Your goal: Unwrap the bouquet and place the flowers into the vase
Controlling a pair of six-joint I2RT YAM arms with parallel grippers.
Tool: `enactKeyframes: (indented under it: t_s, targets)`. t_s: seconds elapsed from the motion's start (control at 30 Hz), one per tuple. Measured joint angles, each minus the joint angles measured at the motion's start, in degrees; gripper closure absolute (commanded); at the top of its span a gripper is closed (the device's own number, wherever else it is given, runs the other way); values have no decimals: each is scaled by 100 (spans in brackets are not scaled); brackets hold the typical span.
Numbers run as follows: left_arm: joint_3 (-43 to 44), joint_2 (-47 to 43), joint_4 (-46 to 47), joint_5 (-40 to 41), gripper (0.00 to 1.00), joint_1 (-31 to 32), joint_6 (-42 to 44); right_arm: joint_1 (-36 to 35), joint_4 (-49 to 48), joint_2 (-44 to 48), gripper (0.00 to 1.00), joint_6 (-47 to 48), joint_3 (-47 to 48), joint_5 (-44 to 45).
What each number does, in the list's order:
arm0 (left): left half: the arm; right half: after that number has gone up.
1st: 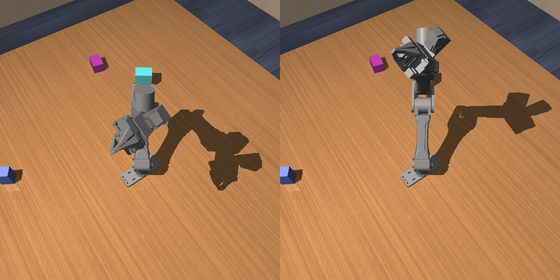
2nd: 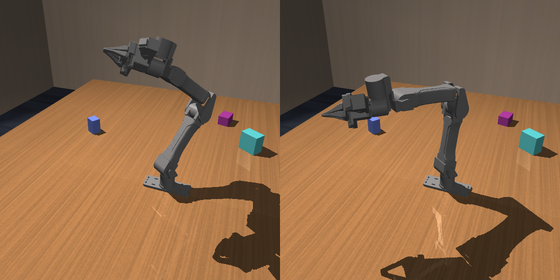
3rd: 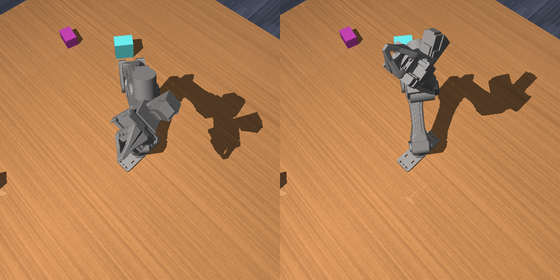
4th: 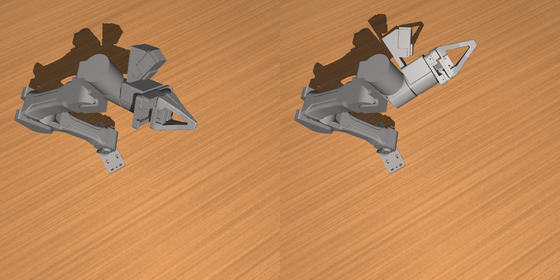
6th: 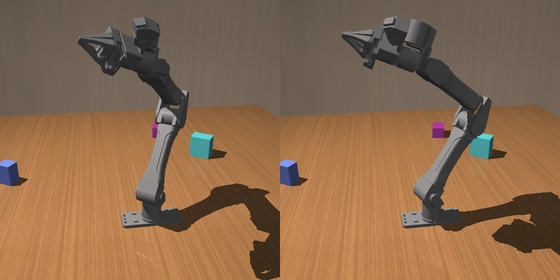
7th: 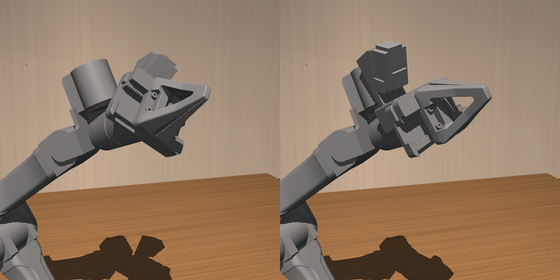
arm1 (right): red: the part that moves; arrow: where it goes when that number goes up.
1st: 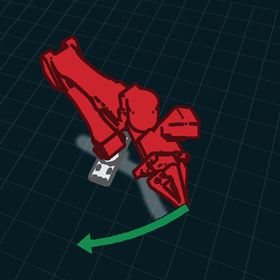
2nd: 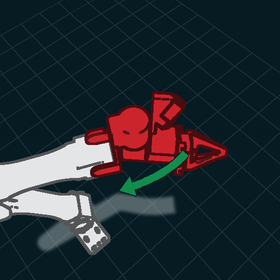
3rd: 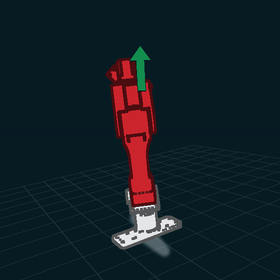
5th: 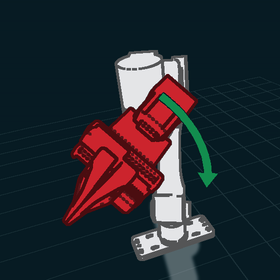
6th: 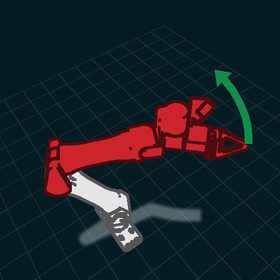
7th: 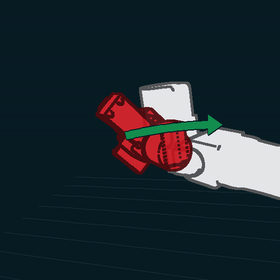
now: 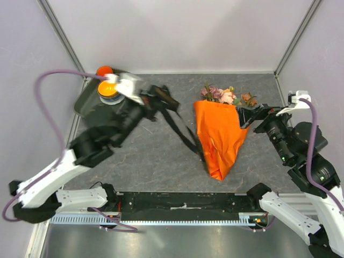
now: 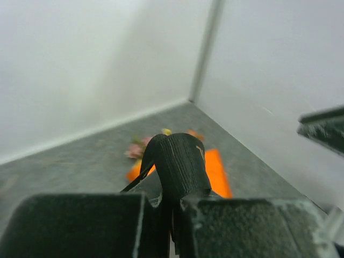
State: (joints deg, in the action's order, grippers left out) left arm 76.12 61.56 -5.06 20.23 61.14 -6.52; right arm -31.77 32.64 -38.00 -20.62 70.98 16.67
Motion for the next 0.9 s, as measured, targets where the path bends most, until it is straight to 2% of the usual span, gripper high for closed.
enactKeyframes:
  t_s: [0.17, 0.33, 0.47, 0.7, 0.9]
  targets:
    - [916, -1084, -1386, 1147, 98, -343, 581, 0, -155, -166, 2, 2, -339, -96]
    - [1399, -1784, -2100, 2194, 98, -361, 909, 0, -304, -356, 2, 2, -584, -254]
    - [734, -1860, -2660, 2393, 98, -369, 726, 0, -369, -422, 2, 2, -708, -337]
    - [-883, -1464, -3550, 2129, 98, -498, 59, 0, -439, -306, 2, 39, -914, -341]
    - [-1012, -1513, -3908, 2024, 98, -1102, -256, 0, -461, -269, 2, 52, -966, -332]
